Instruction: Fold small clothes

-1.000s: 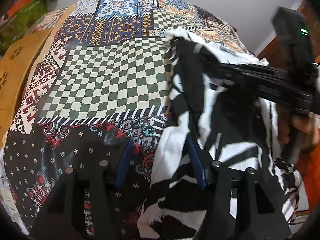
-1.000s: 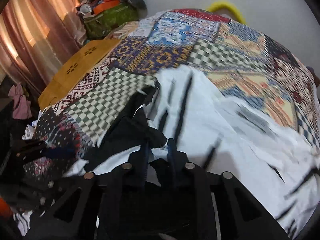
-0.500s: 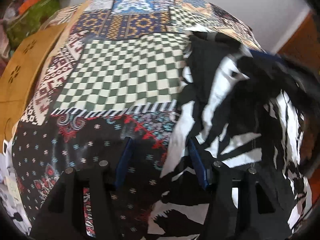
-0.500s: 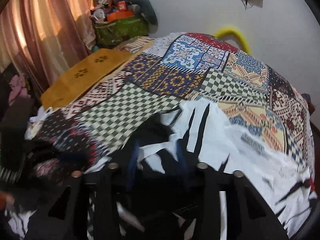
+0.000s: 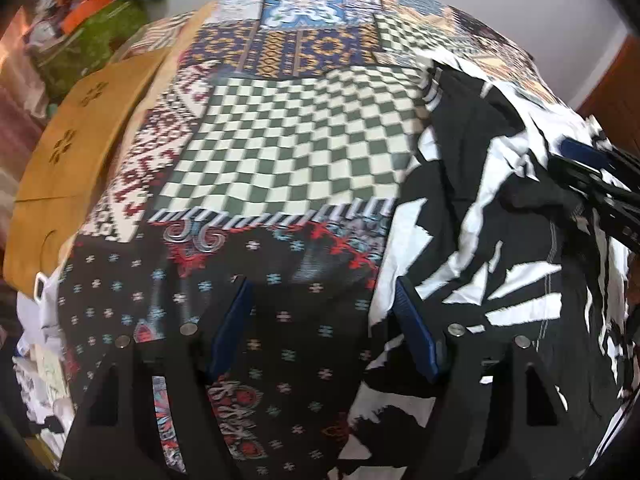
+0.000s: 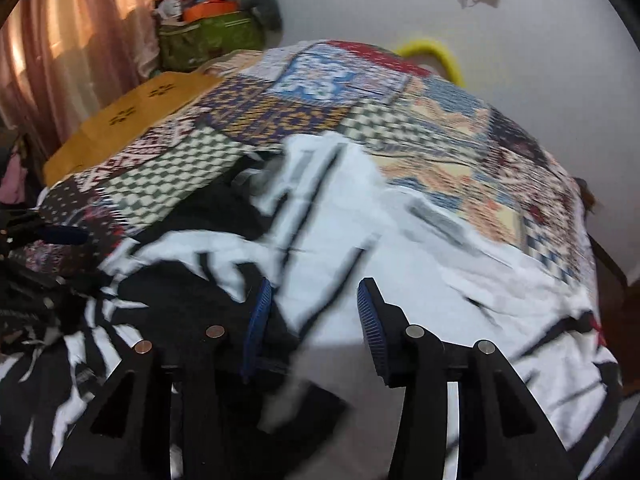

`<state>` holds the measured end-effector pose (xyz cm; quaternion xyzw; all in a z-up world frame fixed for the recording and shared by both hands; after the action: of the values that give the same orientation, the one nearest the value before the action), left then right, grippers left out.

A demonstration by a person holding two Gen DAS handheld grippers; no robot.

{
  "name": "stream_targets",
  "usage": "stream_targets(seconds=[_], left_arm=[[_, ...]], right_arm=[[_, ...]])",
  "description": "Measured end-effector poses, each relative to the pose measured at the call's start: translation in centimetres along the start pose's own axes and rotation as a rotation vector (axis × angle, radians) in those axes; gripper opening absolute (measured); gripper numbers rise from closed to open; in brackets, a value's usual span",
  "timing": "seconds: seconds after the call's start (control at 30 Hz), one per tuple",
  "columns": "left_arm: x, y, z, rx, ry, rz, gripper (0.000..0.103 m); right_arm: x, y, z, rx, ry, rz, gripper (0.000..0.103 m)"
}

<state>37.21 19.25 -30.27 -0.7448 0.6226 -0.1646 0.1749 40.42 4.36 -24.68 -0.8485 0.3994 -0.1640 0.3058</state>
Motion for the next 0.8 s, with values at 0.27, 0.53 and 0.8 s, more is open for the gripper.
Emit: stream_targets(seconds=[0.27,0.53,0.8], left_arm=[[1.0,-2.2,-6.3,0.115,0.007,-0.04,0.071],[5.6,-3.1,-12.1,0.22,0.032,0.01,0.074],[11.3,-1.1,-12.2,0.214,0.067,0.097,0.084]], right_arm=[[4.3,3.2,-7.8,0.066,0.04,0.105,0.047],[7.8,7.3,-16.4,0.149,0.091,0.2,0.056],[12.5,15.1,-20.7,0.118,0.156,0.361,0.056]])
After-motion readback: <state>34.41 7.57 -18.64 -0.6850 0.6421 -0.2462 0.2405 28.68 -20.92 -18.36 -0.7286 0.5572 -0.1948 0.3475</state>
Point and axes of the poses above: each gripper's, at about its wrist camera, not at the fingertips, and z roughly the way its jaws point, x to its right, y to its underside, the point moved 4 cm from there along z, roughly the way its jaws point, and after that the axes turned 5 degrees about x, right-handed, at the moved point
